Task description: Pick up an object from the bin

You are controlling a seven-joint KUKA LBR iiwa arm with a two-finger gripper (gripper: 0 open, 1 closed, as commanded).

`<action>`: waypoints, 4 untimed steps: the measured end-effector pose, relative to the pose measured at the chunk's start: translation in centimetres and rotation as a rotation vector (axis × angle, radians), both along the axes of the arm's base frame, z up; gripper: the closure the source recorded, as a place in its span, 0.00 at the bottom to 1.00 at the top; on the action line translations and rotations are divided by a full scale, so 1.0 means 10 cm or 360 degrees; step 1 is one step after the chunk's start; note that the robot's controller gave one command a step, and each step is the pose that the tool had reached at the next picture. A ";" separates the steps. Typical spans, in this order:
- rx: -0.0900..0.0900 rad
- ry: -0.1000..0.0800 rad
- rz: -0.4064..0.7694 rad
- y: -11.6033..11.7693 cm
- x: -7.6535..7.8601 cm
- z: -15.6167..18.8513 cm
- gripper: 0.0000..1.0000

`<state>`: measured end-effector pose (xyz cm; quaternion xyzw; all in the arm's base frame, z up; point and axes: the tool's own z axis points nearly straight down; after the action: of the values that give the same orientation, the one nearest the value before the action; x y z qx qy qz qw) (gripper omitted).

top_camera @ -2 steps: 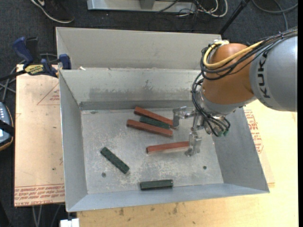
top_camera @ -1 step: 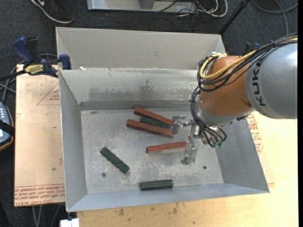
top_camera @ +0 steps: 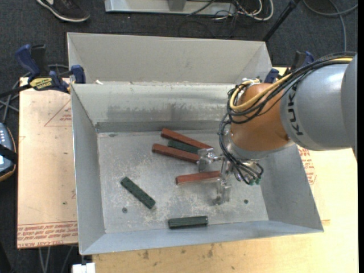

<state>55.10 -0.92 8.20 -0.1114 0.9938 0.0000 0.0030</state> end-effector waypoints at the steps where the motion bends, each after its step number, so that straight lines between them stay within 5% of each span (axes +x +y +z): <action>1: -0.0001 -0.0006 -0.0235 -0.01 -0.04 -0.16 1.00; 4: 0.0000 0.0015 -0.0263 0.00 -0.07 0.06 1.00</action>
Offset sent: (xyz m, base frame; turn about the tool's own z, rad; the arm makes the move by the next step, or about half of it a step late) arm 0.0000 0.0000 0.0000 0.0000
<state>54.35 -0.95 8.77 -0.0291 0.9996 0.0004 -0.0017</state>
